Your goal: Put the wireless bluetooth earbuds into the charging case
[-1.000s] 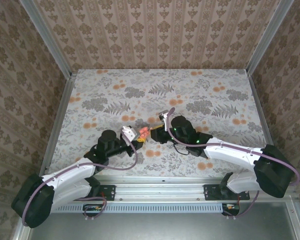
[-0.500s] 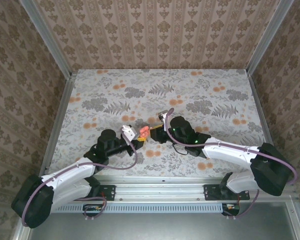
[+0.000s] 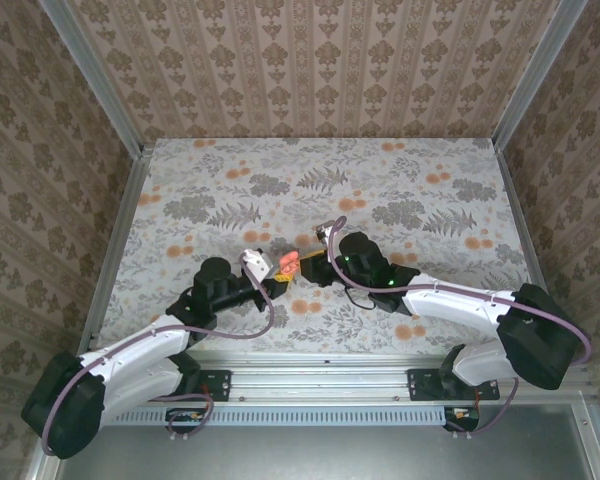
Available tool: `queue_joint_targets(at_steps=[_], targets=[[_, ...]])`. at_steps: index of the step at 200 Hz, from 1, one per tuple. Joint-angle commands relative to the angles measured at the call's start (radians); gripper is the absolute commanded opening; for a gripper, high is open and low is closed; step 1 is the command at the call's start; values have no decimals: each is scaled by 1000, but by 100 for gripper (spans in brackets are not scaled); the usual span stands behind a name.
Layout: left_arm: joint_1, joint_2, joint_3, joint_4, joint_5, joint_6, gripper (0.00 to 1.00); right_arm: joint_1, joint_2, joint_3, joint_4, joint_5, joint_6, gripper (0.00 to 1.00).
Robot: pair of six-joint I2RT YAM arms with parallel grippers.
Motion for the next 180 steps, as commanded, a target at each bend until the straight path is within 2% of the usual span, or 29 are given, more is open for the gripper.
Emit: queue_joint_targets(at_steps=[1, 63, 180], targets=[[-4, -22, 53, 33, 30, -12, 3, 2, -16, -4, 27, -43, -35, 30], [-8, -16, 64, 18, 40, 2, 3, 2, -7, 39, -27, -67, -46, 30], [-42, -28, 109, -175, 24, 227, 3, 1, -82, 145, -356, -52, -104, 30]])
